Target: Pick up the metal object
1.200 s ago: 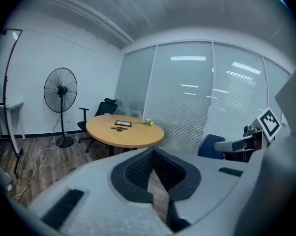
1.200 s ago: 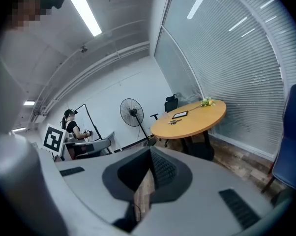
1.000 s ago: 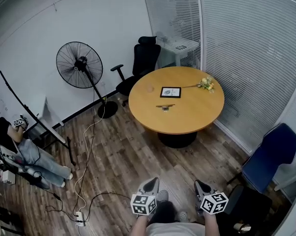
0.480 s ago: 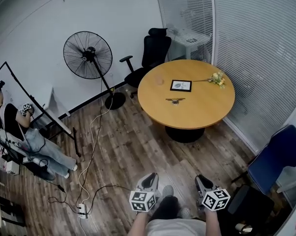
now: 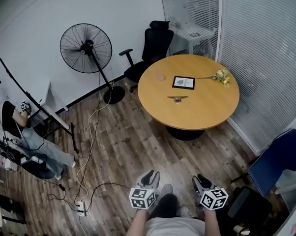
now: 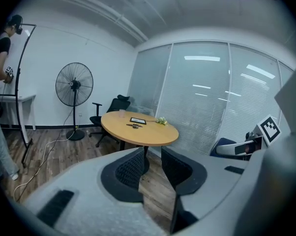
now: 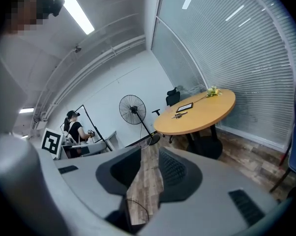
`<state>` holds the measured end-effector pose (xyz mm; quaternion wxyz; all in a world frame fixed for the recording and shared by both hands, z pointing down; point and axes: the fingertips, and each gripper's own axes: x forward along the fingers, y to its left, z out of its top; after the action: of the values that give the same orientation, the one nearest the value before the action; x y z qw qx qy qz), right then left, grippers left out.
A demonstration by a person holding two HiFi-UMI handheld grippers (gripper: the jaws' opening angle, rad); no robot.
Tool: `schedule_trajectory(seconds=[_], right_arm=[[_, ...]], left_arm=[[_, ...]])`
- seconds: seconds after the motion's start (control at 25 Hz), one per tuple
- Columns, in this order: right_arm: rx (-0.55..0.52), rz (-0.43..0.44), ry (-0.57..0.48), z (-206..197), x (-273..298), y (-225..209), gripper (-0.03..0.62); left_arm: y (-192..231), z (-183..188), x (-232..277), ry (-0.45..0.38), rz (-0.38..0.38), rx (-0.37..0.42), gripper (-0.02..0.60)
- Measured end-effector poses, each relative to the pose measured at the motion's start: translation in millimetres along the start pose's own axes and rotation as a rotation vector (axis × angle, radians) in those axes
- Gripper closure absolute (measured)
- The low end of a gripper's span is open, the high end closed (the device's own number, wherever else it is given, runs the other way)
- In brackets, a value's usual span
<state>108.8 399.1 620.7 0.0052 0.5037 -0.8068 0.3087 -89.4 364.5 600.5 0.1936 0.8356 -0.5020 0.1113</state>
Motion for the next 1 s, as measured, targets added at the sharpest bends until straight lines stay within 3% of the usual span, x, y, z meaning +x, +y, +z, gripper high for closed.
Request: schedule_trajectory(seconds=[0.68,1.0], right_arm=[[0.026,-0.004,0.125,34,140,-34,0.477],[0.005,0.006,0.143,77,212,-24,0.473]], left_arm=[[96,50,120,0.021,-0.017,-0.093,0.472],[153,98,163,0.032,0.016,-0.064,0.472]])
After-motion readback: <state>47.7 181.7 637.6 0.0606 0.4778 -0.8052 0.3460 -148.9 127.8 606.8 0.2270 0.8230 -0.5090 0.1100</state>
